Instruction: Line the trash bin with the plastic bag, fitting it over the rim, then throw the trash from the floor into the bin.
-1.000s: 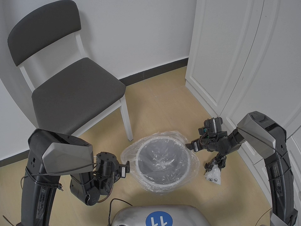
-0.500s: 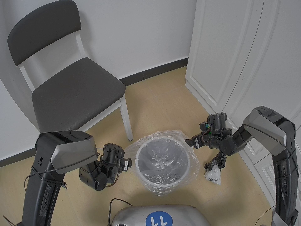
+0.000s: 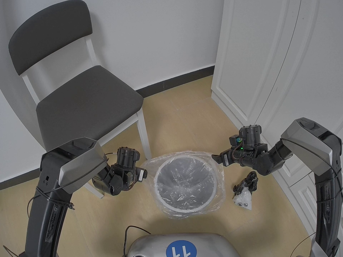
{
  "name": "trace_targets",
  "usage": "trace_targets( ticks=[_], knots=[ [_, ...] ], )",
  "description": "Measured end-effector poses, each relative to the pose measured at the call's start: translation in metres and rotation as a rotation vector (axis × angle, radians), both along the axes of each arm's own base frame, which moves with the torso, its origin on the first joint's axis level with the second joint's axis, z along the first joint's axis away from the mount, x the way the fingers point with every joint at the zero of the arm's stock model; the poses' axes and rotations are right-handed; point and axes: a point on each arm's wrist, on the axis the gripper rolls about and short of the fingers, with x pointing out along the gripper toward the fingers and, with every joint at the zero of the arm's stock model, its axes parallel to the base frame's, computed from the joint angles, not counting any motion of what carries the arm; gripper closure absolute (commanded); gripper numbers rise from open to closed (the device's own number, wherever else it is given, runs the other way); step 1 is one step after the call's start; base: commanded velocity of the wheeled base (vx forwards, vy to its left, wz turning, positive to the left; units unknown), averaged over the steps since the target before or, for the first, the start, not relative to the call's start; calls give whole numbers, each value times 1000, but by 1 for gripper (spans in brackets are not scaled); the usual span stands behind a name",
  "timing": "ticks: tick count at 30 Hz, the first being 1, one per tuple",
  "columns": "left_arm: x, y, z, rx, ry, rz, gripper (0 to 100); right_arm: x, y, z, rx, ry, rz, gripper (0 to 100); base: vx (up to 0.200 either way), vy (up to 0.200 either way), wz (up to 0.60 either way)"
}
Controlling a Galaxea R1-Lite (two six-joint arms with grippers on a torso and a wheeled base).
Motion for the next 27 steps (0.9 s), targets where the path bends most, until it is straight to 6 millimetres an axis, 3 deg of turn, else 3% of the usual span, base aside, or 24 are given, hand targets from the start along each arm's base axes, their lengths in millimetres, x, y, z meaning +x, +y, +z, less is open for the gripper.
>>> trace_targets(
  ticks=[11, 19, 27],
  knots=[
    [-3, 5, 0, 19, 27, -7, 0, 1, -3, -1, -3, 5, -5, 0, 0, 0, 0],
    [-31, 8, 7, 4, 34, -11, 0, 4, -3, -9, -16, 21, -2, 0, 0, 0, 0],
    [-53, 7, 20, -26, 2, -20, 0, 30, -5, -38, 46, 72, -14, 0, 0, 0, 0]
  ],
)
